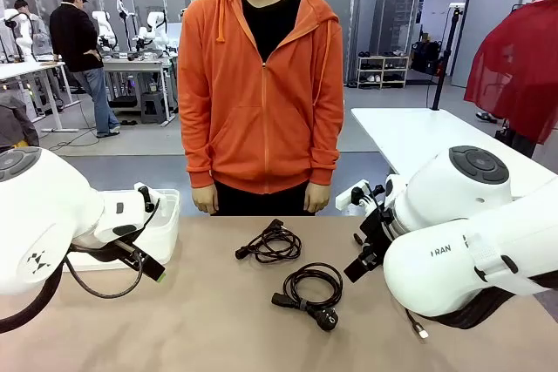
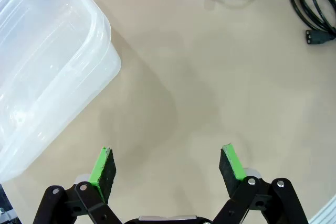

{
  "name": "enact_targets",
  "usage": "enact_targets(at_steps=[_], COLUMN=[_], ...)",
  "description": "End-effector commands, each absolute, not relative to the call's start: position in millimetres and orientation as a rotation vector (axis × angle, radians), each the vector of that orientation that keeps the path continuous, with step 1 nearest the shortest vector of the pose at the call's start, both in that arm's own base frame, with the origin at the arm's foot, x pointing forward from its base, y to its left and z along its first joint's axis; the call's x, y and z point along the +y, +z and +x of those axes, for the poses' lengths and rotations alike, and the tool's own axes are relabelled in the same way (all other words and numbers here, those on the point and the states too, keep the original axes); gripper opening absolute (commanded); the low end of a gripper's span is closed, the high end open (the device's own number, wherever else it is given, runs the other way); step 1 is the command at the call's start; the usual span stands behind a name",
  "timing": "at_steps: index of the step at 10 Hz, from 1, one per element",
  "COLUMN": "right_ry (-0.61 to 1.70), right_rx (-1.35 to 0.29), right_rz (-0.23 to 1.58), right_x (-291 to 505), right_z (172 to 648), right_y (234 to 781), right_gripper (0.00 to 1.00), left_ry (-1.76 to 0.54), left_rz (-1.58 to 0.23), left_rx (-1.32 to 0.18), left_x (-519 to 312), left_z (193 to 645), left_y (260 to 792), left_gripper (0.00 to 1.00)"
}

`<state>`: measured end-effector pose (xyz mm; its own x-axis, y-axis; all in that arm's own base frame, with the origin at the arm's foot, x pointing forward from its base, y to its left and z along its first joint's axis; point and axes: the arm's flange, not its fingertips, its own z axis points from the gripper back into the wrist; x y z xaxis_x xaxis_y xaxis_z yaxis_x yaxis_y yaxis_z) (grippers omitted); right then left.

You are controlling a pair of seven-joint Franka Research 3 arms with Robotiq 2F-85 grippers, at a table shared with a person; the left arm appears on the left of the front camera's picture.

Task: Organize and store the cables.
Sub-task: Place the Power Cable into the Organizing box.

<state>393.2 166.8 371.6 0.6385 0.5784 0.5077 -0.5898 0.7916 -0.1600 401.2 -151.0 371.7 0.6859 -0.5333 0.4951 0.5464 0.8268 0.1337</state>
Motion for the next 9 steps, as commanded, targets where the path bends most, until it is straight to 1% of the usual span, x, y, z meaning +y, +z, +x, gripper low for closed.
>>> enact_targets(at_steps=[1, 5, 6, 8, 9], right_ry=[0.665, 0.667, 0.669, 0.666, 0.674], right_rx=[-0.572, -0.572, -0.589, -0.591, -0.588], right_rz=[0.022, 0.021, 0.015, -0.011, -0.003], right_x=[166.8, 166.8, 164.7, 158.0, 153.8], right_z=[393.2, 393.2, 392.1, 383.8, 376.2], right_y=[371.6, 371.6, 381.3, 415.5, 441.2], right_gripper=[1.00, 1.00, 1.00, 1.00, 1.00], left_ry=[-0.604, -0.605, -0.614, -0.615, -0.659], left_rz=[-0.025, -0.025, 0.006, -0.075, -0.116], left_rx=[-0.546, -0.546, -0.566, -0.556, -0.557], left_x=[-150.7, -151.0, -148.7, -144.7, -144.0], left_z=[401.3, 401.2, 396.0, 378.4, 362.6], left_y=[371.7, 371.7, 381.0, 412.1, 435.0], left_gripper=[1.00, 1.00, 1.00, 1.00, 1.00])
